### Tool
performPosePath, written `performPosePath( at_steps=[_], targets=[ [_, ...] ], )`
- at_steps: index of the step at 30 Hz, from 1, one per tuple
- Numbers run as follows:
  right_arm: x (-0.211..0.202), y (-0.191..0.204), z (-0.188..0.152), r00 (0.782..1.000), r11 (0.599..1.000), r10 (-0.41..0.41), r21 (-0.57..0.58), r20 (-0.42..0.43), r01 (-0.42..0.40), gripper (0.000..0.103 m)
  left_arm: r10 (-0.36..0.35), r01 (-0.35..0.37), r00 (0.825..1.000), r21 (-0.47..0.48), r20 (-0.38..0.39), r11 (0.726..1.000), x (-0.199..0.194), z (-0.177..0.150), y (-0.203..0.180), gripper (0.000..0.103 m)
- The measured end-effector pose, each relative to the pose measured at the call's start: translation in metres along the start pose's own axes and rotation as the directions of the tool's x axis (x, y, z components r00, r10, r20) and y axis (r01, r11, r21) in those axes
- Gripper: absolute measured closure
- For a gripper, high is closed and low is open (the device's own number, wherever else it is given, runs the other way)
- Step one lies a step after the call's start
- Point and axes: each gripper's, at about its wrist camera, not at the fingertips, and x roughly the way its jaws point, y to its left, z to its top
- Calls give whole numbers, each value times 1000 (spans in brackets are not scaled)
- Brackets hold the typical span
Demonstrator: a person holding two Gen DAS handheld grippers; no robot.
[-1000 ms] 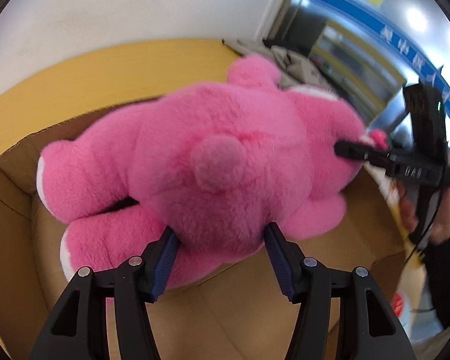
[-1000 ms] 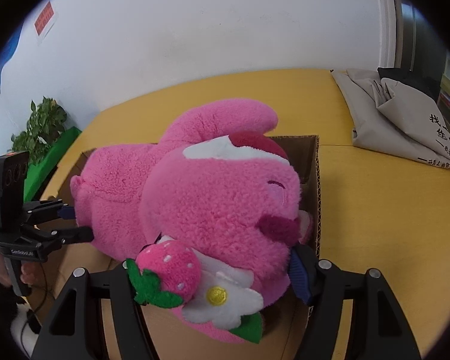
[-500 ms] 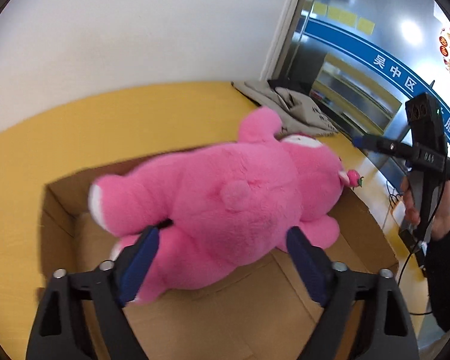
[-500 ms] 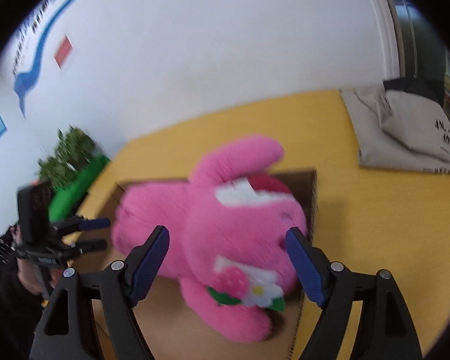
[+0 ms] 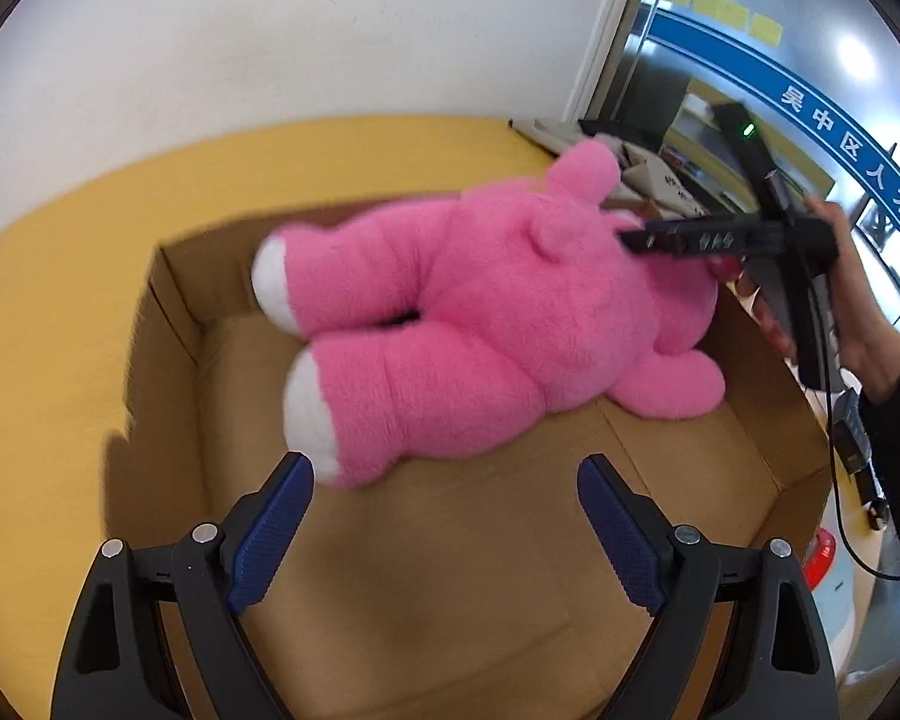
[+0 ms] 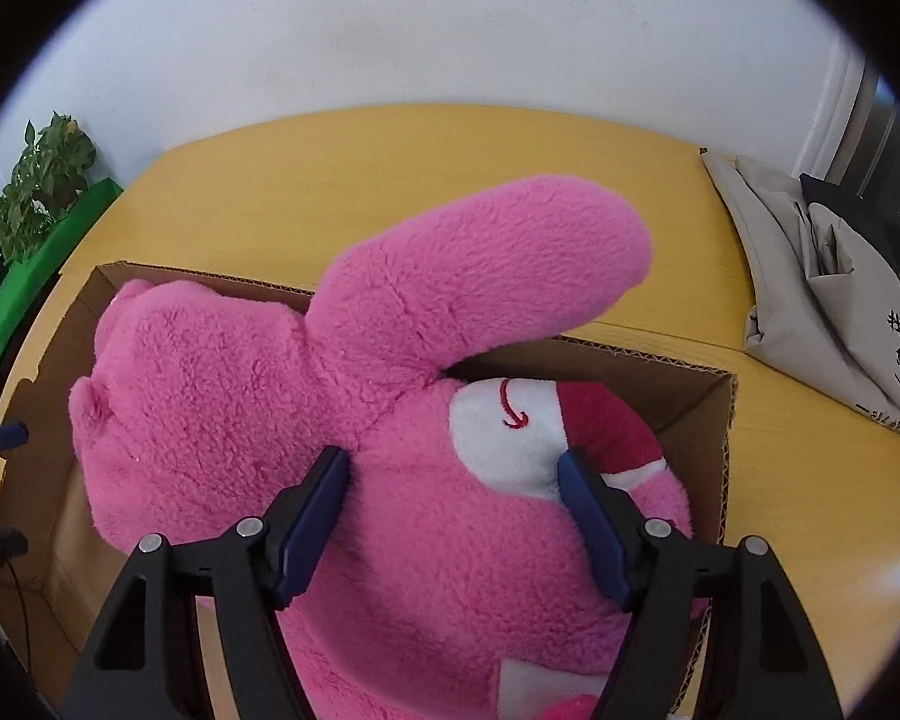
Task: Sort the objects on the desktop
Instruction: 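Carry the pink bear with both grippers and lower it into the box, then open both grippers and withdraw them from the pink bear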
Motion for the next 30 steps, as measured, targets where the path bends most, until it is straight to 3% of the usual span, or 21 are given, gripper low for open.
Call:
performPosePath(
  at_steps=[4,6,10,13,15,16,20,27,28,30],
  targets=[
    [-51,-1,-18,990,997,67,35,122,-72,31,-3,3,1000,-6,-15,1000,-3,-13,-5,10],
    [-88,2,-37,968,986,149,39,203,-161,31,-20,22,999,-44,32,999,-23,-9,-11,10],
    [-160,11,-88,915,963,252,9,316,-268,19,-2,15,990,-92,140,996,-80,-7,-29,10],
    [-204,17,-137,862,934,317,29,395,-356,14,83,-56,977,-138,196,989,-127,-23,-47,0],
    [-220,22,-167,842,925,308,67,442,-374,0,167,-133,958,-155,235,979,-157,-49,-67,0],
    [-226,24,-179,837,922,300,87,459,-378,0,201,-165,948,-161,247,973,-169,-62,-77,0],
    [-236,36,-217,845,929,235,146,480,-341,0,293,-247,915,-190,278,950,-199,-113,-117,0],
    [-239,76,-254,905,991,48,95,422,-97,0,424,-379,863,-203,274,903,-204,-163,-158,0],
    [-238,80,-258,908,993,33,88,418,-76,0,437,-391,857,-210,273,896,-203,-166,-161,0],
    [-237,85,-268,910,994,31,84,414,-72,0,431,-382,863,-219,264,898,-199,-169,-163,0]
  ],
)
